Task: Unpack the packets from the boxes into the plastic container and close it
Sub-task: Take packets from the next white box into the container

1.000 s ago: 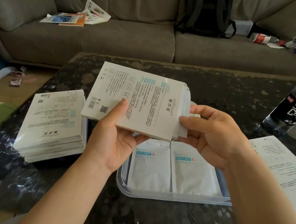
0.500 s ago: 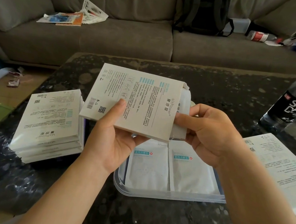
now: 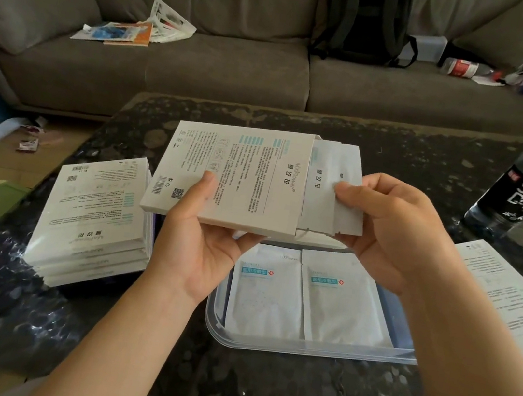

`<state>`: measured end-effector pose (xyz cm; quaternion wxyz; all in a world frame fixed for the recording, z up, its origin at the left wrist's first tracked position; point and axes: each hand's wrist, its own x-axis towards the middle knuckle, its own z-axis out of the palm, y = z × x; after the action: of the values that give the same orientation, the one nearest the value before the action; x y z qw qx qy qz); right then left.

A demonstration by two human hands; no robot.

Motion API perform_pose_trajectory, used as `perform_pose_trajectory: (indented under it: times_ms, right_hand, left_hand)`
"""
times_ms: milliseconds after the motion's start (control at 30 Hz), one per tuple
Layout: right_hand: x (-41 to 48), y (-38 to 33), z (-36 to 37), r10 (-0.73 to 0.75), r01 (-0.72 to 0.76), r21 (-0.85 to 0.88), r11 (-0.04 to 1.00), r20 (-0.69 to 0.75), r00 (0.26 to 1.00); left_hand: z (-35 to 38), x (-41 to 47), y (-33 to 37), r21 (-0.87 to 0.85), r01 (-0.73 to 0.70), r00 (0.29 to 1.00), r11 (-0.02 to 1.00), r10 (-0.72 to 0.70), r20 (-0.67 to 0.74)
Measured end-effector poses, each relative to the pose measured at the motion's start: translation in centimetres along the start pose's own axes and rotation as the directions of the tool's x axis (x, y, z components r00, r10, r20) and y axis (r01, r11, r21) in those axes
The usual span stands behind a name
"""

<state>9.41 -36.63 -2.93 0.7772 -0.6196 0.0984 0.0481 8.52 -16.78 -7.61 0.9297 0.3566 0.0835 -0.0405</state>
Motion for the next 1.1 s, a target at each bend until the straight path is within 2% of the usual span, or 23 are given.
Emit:
perform_pose_trajectory:
  times_ms: [400,600,900,1100]
  right_hand:
    - [-0.3,0.5,1.7,-0.06,0.03,-0.276,0.961,-0.1,0.993]
    - [-0.6,-0.1,1.9,-0.032,0.023,-0.152,0.988,-0.056,0.998]
    - [-1.2,-1.7,2.0,-0.075,0.056,-0.163,0.985,-0.114,0.991]
    - [-1.6,-3.2,3.1,-0.141,0.129,-0.196,0.972,-0.05,0.989]
  left_hand:
    - [0.5,-0.5,-1.0,0.03,0.043,0.996,0.999,-0.045,0.072]
    - [0.6,-0.5,-0.8,-0.006,0.014,0.998,1.0,-0.014,0.068]
    - [0.5,-0.4,-0.6,-0.074,0.055,0.996,0.996,-0.05,0.071]
    - [0.4,-0.3,0.0,-0.165,0.073,0.996,0.984,-0.064,0.064]
